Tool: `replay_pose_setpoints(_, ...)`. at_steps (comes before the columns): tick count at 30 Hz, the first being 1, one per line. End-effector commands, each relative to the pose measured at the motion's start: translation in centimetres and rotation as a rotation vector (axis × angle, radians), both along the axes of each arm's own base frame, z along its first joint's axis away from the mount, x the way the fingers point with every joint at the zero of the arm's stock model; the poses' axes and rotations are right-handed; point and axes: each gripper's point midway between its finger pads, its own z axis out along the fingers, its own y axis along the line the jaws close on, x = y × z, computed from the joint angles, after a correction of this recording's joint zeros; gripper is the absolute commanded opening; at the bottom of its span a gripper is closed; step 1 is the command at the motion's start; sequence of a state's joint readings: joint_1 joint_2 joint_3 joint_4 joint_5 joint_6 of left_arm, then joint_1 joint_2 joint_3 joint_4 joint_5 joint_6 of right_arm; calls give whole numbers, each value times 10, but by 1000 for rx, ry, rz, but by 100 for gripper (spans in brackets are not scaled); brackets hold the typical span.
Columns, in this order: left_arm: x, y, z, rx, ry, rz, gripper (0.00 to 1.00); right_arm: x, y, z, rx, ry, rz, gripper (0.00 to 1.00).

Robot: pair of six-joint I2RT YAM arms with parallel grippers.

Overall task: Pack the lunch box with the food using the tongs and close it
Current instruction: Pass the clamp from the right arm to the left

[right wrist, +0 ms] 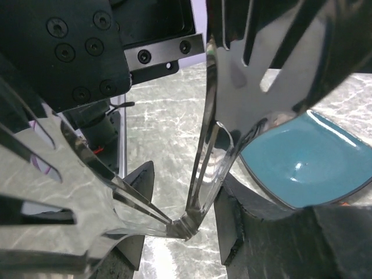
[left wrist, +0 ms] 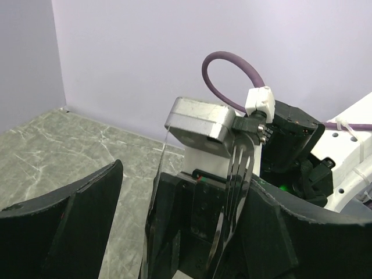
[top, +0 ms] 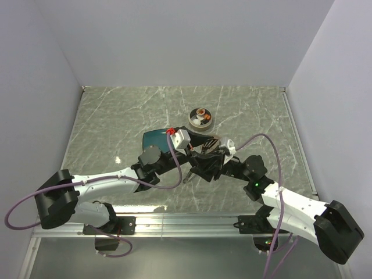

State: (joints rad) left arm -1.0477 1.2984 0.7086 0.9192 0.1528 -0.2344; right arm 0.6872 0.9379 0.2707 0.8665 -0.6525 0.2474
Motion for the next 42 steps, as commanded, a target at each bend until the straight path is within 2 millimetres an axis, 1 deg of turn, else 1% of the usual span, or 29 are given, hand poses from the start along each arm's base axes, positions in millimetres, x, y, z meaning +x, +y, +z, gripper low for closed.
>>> replay_pose_setpoints(1,3,-6,17,-34,-2,-6,80,-2,7,30,43,-94,27,53)
replay_pose_setpoints(4,4,-8,15,-26,4,-10,78,-2,8,30,42,-92,27,55)
replay_pose_setpoints(6,4,-10,14,-24,8,-14,73,-3,8,31,43,-95,27,57)
replay_pose_setpoints(7,3,-10,14,-21,6,-21,69,-2,8,32,44,-95,23,57)
replay_pose_setpoints(8,3,-11,13,-17,8,-24,53,-2,8,31,46,-96,20,59)
replay_pose_setpoints(10,3,-12,12,-10,8,-28,38,-2,7,33,51,-100,13,62)
replay_pose_setpoints(13,0,-13,9,-3,8,-39,31,0,6,36,59,-99,1,67)
replay_pose_setpoints(14,-1,-13,9,-1,4,-46,28,2,5,36,62,-97,-14,75)
replay_pose_setpoints(15,-2,-13,9,2,2,-48,26,3,5,35,61,-92,-18,79)
replay_pose_setpoints(19,0,-11,6,18,2,-31,22,14,-1,43,88,-90,-97,86)
replay_pose_setpoints(20,2,-10,4,28,-1,-17,22,20,-5,45,102,-84,-145,86)
replay_pose_setpoints(21,9,-8,-1,42,16,22,21,22,-8,48,110,-91,-166,87)
replay_pose_setpoints(22,12,-3,2,39,15,48,21,21,-13,55,127,-108,-184,88)
replay_pose_setpoints(23,14,0,-2,51,13,72,21,22,-15,55,125,-107,-201,89)
replay_pose_setpoints(24,21,6,-3,48,21,120,21,24,-23,65,149,-130,-241,90)
replay_pose_setpoints(25,22,13,4,32,16,140,21,25,-27,66,151,-135,-261,91)
replay_pose_setpoints(27,23,21,5,26,10,165,20,28,-34,64,139,-132,-307,93)
replay_pose_setpoints(28,27,30,12,0,11,207,20,31,-41,70,156,-140,-350,93)
replay_pose_setpoints(29,29,35,12,-2,9,226,20,33,-45,64,142,-128,-372,94)
replay_pose_setpoints(30,30,39,15,-11,6,240,20,32,-49,68,151,-141,-391,95)
replay_pose_setpoints(31,32,46,23,-36,-1,262,20,36,-55,64,149,-132,-429,95)
replay_pose_setpoints(33,31,53,25,-54,-9,273,20,37,-61,64,161,-135,-458,97)
replay_pose_setpoints(34,31,59,31,-72,-18,281,20,35,-63,60,160,-133,-459,98)
replay_pose_setpoints(36,27,66,35,-121,-29,270,20,31,-65,63,181,-153,-451,100)
replay_pose_setpoints(37,26,73,41,-149,-39,266,20,29,-64,58,176,-158,-438,100)
replay_pose_setpoints(38,17,76,43,-183,-49,220,20,24,-62,61,186,-182,-413,100)
replay_pose_setpoints(40,13,82,49,-209,-62,189,21,18,-59,54,180,-195,-378,100)
replay_pose_setpoints(41,10,82,50,-218,-51,159,21,13,-57,57,191,-222,-345,100)
replay_pose_setpoints(42,2,81,55,-228,-73,108,21,10,-54,54,186,-223,-322,100)
